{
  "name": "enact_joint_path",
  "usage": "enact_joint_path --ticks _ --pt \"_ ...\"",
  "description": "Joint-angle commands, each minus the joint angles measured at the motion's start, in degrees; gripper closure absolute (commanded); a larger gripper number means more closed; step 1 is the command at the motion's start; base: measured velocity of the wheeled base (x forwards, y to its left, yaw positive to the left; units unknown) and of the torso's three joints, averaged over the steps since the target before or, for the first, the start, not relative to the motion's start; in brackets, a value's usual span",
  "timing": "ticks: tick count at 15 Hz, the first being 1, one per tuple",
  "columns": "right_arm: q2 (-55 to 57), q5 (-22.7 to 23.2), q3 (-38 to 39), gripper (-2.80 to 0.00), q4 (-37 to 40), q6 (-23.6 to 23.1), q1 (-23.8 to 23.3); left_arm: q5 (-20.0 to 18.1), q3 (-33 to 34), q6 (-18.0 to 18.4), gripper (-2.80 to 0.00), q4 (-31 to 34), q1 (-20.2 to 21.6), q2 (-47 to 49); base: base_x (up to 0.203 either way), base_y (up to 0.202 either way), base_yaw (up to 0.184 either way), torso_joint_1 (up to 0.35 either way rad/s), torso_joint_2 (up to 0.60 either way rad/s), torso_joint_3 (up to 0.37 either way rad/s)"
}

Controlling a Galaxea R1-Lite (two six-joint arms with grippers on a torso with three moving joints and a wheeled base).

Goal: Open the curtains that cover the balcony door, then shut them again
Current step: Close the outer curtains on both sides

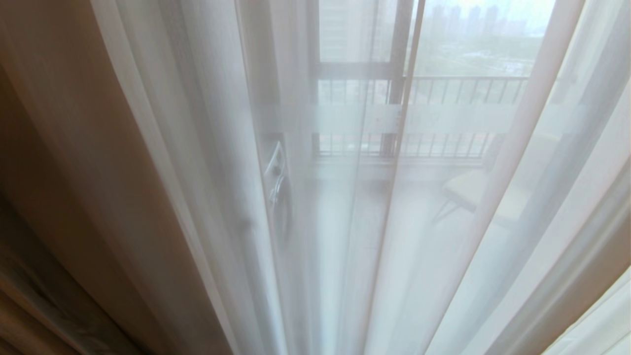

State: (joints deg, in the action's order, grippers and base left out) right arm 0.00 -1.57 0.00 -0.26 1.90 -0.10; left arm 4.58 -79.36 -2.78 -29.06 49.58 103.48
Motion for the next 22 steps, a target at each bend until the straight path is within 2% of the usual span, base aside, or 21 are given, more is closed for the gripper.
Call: enact_joint_path --ticks 1,8,16,22 --pt "0.0 0.0 0.0 0.0 0.0 0.0 0.0 -0.6 -2.5 -0.2 -2.8 -1.5 -0.8 5.1 0.0 0.0 0.0 0.0 0.0 0.0" --pt "0.0 0.0 0.0 0.0 0.0 0.0 0.0 -2.5 -5.1 -1.3 -2.8 -6.1 -3.0 9.6 0.0 0.0 0.0 0.0 0.0 0.0" --pt "0.0 0.0 0.0 0.0 0.0 0.0 0.0 -2.4 -11.4 -1.1 -2.8 -9.5 -2.5 15.3 0.0 0.0 0.0 0.0 0.0 0.0" --pt "0.0 0.0 0.0 0.0 0.0 0.0 0.0 -2.5 -14.1 -1.1 -2.8 -9.8 -2.6 17.6 0.0 0.0 0.0 0.0 0.0 0.0"
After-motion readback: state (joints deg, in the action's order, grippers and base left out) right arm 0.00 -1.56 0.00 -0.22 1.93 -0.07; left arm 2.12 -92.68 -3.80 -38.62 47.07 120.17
